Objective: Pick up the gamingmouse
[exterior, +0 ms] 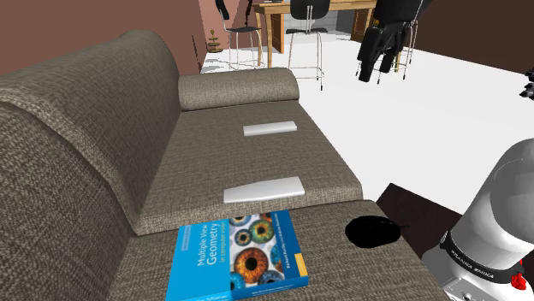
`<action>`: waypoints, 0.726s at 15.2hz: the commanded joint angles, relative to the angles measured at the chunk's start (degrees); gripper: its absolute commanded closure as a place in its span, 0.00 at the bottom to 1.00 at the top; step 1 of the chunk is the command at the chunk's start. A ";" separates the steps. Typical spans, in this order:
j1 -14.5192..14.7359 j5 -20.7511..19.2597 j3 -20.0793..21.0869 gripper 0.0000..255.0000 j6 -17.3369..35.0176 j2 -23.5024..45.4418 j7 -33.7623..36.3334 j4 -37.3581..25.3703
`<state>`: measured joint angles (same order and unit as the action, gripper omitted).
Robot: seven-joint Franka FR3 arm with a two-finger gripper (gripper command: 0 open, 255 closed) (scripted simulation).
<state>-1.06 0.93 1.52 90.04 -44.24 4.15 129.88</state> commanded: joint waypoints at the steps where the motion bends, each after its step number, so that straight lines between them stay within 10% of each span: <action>1: 0.00 0.00 0.00 0.00 0.00 0.00 0.00 0.00; 11: 9.35 5.42 2.85 0.00 6.20 -6.64 -8.59 16.70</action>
<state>7.17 5.63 3.93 95.74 -49.86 -3.66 144.68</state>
